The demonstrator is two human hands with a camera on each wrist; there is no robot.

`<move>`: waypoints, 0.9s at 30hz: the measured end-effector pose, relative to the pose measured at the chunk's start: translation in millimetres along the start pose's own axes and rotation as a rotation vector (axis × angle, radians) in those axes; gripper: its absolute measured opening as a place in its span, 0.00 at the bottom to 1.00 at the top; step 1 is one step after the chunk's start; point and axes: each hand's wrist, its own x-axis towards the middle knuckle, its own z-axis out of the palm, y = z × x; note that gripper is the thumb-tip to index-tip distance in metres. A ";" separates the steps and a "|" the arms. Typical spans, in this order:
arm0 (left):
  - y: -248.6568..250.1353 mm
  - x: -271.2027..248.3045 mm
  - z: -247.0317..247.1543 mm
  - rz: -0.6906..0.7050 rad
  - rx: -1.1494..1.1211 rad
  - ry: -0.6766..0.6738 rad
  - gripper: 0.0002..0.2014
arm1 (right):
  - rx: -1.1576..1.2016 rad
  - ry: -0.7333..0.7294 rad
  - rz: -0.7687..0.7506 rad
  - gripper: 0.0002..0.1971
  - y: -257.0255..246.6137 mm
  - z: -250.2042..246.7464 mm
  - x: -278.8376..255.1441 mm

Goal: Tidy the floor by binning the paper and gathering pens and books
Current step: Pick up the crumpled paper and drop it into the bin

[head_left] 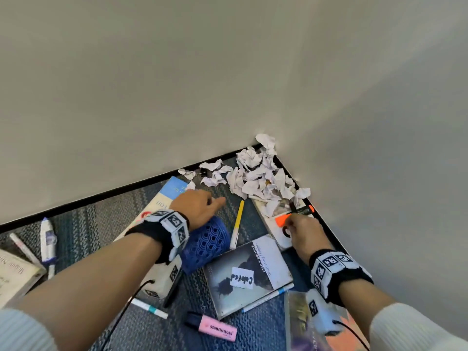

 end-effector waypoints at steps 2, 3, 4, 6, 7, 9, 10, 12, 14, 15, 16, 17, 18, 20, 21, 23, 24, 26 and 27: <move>-15.4 8.2 0.4 -0.065 0.014 0.093 0.20 | 0.022 0.059 -0.042 0.14 -12.4 -7.5 12.7; -22.0 11.9 1.2 -0.104 0.015 0.126 0.20 | -0.001 0.055 -0.083 0.17 -20.7 -10.1 21.2; -25.7 13.9 1.6 -0.145 0.006 0.144 0.22 | -0.033 0.043 -0.121 0.17 -29.6 -12.7 28.9; -29.6 19.9 2.1 -0.219 -0.025 0.172 0.29 | -0.107 0.096 -0.205 0.10 -46.9 -15.6 46.8; -30.5 24.1 3.2 -0.239 -0.051 0.175 0.31 | -0.158 0.138 -0.226 0.09 -53.0 -15.6 55.0; -31.6 34.1 6.9 -0.221 -0.103 0.152 0.31 | -0.307 0.161 -0.199 0.23 -60.2 -12.9 72.0; -31.8 40.1 11.4 -0.186 -0.101 0.127 0.30 | -0.351 0.163 -0.168 0.30 -60.7 -10.5 78.6; -31.0 50.7 21.1 -0.102 -0.034 0.072 0.23 | -0.381 0.152 -0.120 0.40 -59.8 -2.0 91.6; -27.8 57.1 27.4 -0.099 0.034 0.053 0.18 | -0.361 0.114 -0.098 0.42 -58.7 9.7 99.8; -26.2 59.3 28.3 -0.117 0.034 0.063 0.18 | -0.353 0.103 -0.093 0.41 -59.1 15.4 101.2; -24.5 62.5 28.2 -0.125 0.006 0.069 0.17 | -0.352 0.100 -0.085 0.38 -59.4 21.1 101.9; -22.5 65.5 26.6 -0.113 -0.032 0.079 0.16 | -0.359 0.110 -0.084 0.34 -58.3 26.5 100.7; -20.2 69.5 23.3 -0.085 -0.062 0.085 0.16 | -0.360 0.118 -0.088 0.29 -57.3 30.0 99.9; -13.8 77.1 15.3 0.009 -0.051 0.094 0.14 | -0.310 0.117 -0.150 0.20 -52.5 34.7 98.8; -9.3 83.4 11.4 0.061 -0.012 0.084 0.14 | -0.253 0.110 -0.205 0.17 -47.4 37.1 100.1; 0.6 94.2 5.9 0.159 0.062 0.085 0.11 | -0.135 0.080 -0.286 0.14 -40.8 36.4 100.0; 4.9 98.2 4.2 0.209 0.086 0.103 0.10 | -0.080 0.049 -0.294 0.15 -39.0 34.7 99.0; 14.2 104.7 7.2 0.312 0.107 0.133 0.15 | 0.014 0.001 -0.276 0.23 -34.9 27.0 95.8; 17.2 106.6 10.0 0.359 0.127 0.126 0.24 | 0.062 0.015 -0.260 0.26 -33.4 22.0 94.0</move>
